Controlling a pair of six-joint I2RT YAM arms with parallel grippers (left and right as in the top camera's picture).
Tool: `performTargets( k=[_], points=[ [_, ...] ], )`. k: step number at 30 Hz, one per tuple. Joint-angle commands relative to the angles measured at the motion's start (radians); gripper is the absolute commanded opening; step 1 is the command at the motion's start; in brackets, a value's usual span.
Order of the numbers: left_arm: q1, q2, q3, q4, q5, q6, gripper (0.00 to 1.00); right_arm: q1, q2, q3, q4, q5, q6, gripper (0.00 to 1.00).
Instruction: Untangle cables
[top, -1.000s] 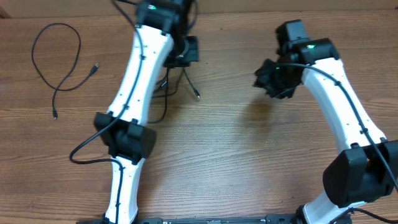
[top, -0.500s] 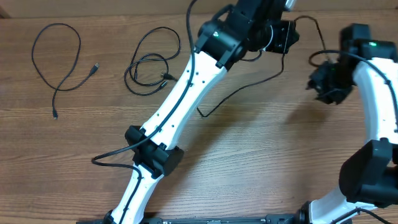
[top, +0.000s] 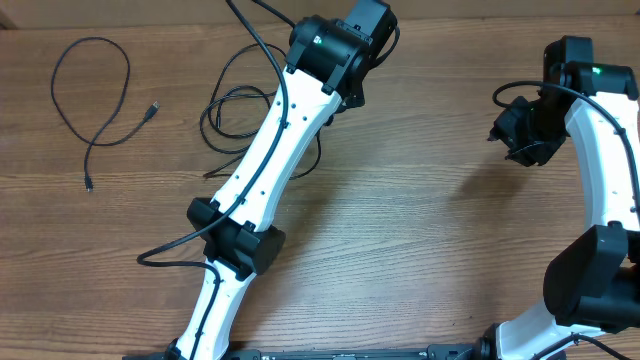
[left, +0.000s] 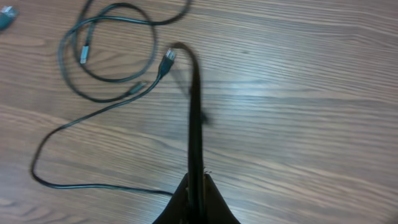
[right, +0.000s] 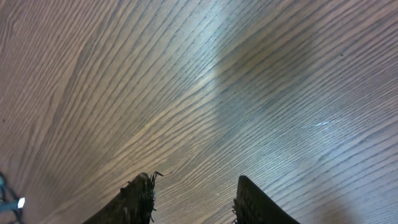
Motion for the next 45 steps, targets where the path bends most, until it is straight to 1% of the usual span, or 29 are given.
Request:
performTargets(
  k=[1, 2, 3, 4, 7, 8, 9, 10, 12, 13, 14, 15, 16, 17, 18, 20, 21, 22, 24, 27, 30, 31, 33, 35, 37, 39, 41, 42, 45],
  points=[
    [0.012, -0.002, -0.101, 0.005, -0.08, -0.03, 0.04, 0.0, -0.003, 0.001, 0.003, 0.009, -0.034, 0.42],
    [0.019, -0.002, -0.124, 0.02, -0.049, -0.021, 0.04, 0.0, -0.003, 0.001, 0.003, 0.009, -0.034, 0.42],
    [0.027, -0.002, -0.138, 0.046, 0.012, 0.013, 0.04, 0.0, -0.003, 0.001, 0.004, 0.009, -0.034, 0.42],
    [0.034, -0.002, -0.146, 0.088, 0.105, 0.078, 0.04, 0.0, -0.003, 0.001, 0.007, 0.009, -0.034, 0.42],
    [0.044, -0.002, -0.149, 0.249, 0.459, 0.327, 0.04, 0.0, -0.003, 0.001, 0.018, 0.009, -0.034, 0.42],
    [0.044, -0.003, -0.148, 0.314, 0.587, 0.391, 0.04, 0.0, -0.003, 0.001, 0.018, 0.009, -0.034, 0.42],
    [0.04, -0.003, -0.144, 0.388, 0.697, 0.415, 0.04, 0.0, -0.003, 0.001, 0.017, 0.01, -0.034, 0.42],
    [0.037, -0.003, -0.138, 0.444, 0.758, 0.405, 0.04, 0.0, -0.003, 0.001, 0.017, 0.01, -0.034, 0.42],
    [0.027, -0.003, -0.114, 0.583, 0.869, 0.336, 0.04, 0.0, -0.003, 0.001, 0.016, 0.02, -0.034, 0.41],
    [0.02, -0.003, -0.089, 0.684, 0.928, 0.283, 0.04, -0.002, -0.003, 0.001, 0.012, 0.043, -0.034, 0.33],
    [0.016, -0.003, -0.069, 0.747, 0.953, 0.253, 0.04, -0.006, -0.003, 0.001, 0.009, 0.053, -0.033, 0.27],
    [0.004, -0.003, -0.012, 0.887, 0.986, 0.172, 0.04, -0.021, -0.003, 0.001, 0.0, 0.053, -0.021, 0.24],
    [-0.003, -0.003, 0.013, 0.94, 0.991, 0.142, 0.04, -0.031, -0.003, 0.001, -0.005, 0.053, -0.011, 0.24],
    [-0.018, -0.003, 0.073, 1.023, 0.989, 0.122, 0.04, -0.048, -0.003, 0.001, -0.011, 0.053, -0.011, 0.24],
    [-0.023, -0.003, 0.105, 1.041, 0.974, 0.123, 0.04, -0.063, -0.003, 0.001, -0.017, 0.054, -0.011, 0.25],
    [-0.028, -0.003, 0.169, 1.004, 0.917, 0.155, 0.04, -0.092, -0.003, 0.001, -0.029, 0.053, -0.011, 0.31],
    [-0.027, -0.003, 0.193, 0.935, 0.88, 0.186, 0.04, -0.109, -0.003, 0.001, -0.037, 0.053, -0.011, 0.35],
    [-0.024, -0.003, 0.206, 0.869, 0.842, 0.204, 0.04, -0.119, -0.003, 0.001, -0.042, 0.053, -0.011, 0.36],
    [-0.001, -0.001, 0.202, 0.587, 0.692, 0.227, 0.04, -0.14, -0.003, 0.001, -0.046, 0.047, -0.01, 0.39],
    [0.008, 0.004, 0.158, 0.408, 0.561, 0.227, 0.04, -0.14, -0.003, 0.001, -0.043, 0.042, -0.011, 0.42],
    [0.007, 0.004, 0.051, 0.313, 0.336, 0.186, 0.04, -0.135, -0.003, 0.001, -0.043, 0.042, -0.011, 0.42],
    [0.006, 0.004, -0.003, 0.314, 0.299, 0.169, 0.04, -0.134, -0.003, 0.001, -0.042, 0.042, -0.011, 0.42],
    [0.006, 0.004, -0.074, 0.347, 0.292, 0.175, 0.04, -0.134, -0.003, 0.001, -0.042, 0.043, -0.011, 0.42],
    [0.006, 0.004, -0.166, 0.431, 0.289, 0.196, 0.04, -0.135, -0.003, 0.001, -0.04, 0.043, -0.011, 0.42],
    [0.004, 0.004, -0.249, 0.532, 0.304, 0.284, 0.04, -0.135, -0.003, 0.001, -0.035, 0.043, -0.011, 0.42],
    [-0.008, 0.004, -0.317, 0.618, 0.326, 0.398, 0.04, -0.135, -0.003, 0.001, -0.031, 0.043, -0.011, 0.43],
    [-0.017, 0.004, -0.362, 0.676, 0.312, 0.462, 0.04, -0.134, -0.003, 0.001, -0.027, 0.047, -0.011, 0.43],
    [-0.02, 0.004, -0.38, 0.7, 0.288, 0.481, 0.04, -0.134, -0.003, 0.001, -0.024, 0.047, -0.011, 0.43],
    [-0.032, 0.004, -0.423, 0.754, 0.131, 0.486, 0.04, -0.135, -0.003, 0.001, -0.019, 0.047, -0.011, 0.43]
  ],
)
